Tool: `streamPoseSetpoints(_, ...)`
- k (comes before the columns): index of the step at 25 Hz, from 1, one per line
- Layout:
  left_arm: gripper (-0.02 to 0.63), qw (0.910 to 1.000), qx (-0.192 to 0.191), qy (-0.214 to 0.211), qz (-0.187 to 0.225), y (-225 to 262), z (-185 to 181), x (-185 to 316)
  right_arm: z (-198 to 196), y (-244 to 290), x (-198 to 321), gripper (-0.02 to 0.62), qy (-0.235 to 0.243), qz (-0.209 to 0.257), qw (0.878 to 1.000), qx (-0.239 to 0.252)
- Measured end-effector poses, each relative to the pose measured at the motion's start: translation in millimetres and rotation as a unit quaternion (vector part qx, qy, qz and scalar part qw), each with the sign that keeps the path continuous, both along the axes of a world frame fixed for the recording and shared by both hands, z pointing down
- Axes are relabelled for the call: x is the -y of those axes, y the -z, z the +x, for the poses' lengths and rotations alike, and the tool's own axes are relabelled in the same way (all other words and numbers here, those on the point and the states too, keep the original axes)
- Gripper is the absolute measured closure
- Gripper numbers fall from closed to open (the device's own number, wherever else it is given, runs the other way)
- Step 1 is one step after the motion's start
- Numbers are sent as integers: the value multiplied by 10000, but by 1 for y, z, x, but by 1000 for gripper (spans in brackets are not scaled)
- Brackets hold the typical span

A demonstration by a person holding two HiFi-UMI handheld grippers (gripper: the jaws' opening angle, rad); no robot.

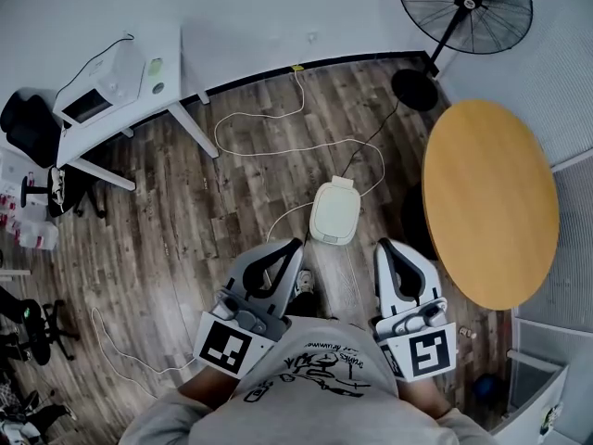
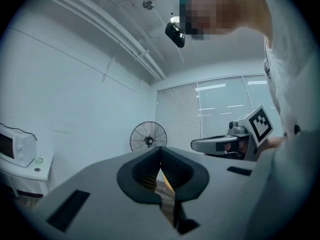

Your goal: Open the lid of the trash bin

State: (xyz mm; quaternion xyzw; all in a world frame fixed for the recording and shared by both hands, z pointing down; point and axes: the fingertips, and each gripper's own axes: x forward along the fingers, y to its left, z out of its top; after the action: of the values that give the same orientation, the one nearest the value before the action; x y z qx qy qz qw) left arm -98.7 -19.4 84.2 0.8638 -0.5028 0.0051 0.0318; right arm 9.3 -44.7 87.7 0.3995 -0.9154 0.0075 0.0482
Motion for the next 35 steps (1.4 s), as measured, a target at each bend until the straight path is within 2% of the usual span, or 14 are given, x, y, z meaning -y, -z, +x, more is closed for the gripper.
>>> streamPoseSetpoints(9,591,9999,19,-119,75,6,-11,36,-13,11,33,591,-35,217,9996,153)
streamPoseSetpoints(26,591,9993,56,-356,-77,1,34,49,32,8,52,591,-158,125,9998,-5)
streamPoseSetpoints(35,591,9990,123,-370,-228,-27,34,59,43,-26,60,591,-208,-115,9995,-230)
